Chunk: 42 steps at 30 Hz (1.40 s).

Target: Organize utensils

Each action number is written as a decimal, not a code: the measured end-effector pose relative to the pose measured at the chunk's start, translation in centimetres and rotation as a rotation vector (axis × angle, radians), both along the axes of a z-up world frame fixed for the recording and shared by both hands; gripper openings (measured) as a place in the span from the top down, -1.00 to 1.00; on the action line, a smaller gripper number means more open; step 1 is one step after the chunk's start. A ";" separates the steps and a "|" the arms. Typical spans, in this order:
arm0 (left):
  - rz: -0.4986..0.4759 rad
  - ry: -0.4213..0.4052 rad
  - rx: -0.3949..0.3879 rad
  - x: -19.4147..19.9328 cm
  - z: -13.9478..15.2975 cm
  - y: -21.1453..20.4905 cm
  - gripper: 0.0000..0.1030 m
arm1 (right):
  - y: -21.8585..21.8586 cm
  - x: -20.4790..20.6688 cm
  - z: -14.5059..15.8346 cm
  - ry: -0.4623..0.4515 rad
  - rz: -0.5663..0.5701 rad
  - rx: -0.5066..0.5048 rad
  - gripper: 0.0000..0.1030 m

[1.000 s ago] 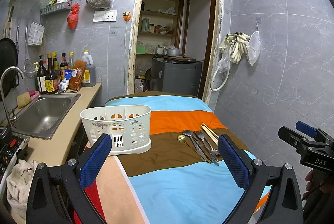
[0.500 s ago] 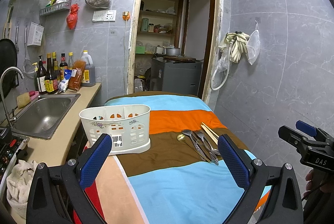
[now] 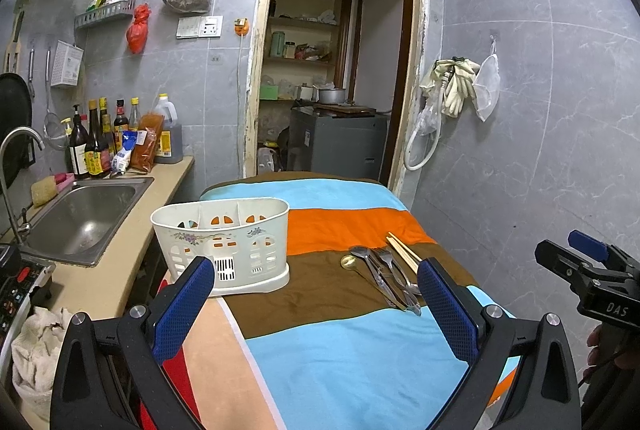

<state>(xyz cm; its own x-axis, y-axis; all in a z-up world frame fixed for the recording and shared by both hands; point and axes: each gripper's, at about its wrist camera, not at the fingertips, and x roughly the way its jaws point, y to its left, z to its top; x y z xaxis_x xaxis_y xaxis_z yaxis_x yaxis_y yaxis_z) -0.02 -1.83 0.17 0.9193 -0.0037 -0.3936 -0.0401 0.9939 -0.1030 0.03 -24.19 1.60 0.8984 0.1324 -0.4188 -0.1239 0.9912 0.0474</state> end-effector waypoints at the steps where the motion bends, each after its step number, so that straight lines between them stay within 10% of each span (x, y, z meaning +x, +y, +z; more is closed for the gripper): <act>1: 0.005 -0.003 0.002 0.1 0.0 0.1 -0.98 | 0.1 0.0 0.0 0.000 0.001 0.000 -0.97; 22: -0.032 -0.063 0.040 4.5 2.3 -0.2 -0.98 | -0.9 3.4 2.2 -0.047 -0.014 -0.064 -0.97; 42: 0.035 -0.057 0.069 15.7 0.3 -4.6 -0.98 | -5.1 16.5 0.2 0.019 0.068 -0.042 -0.97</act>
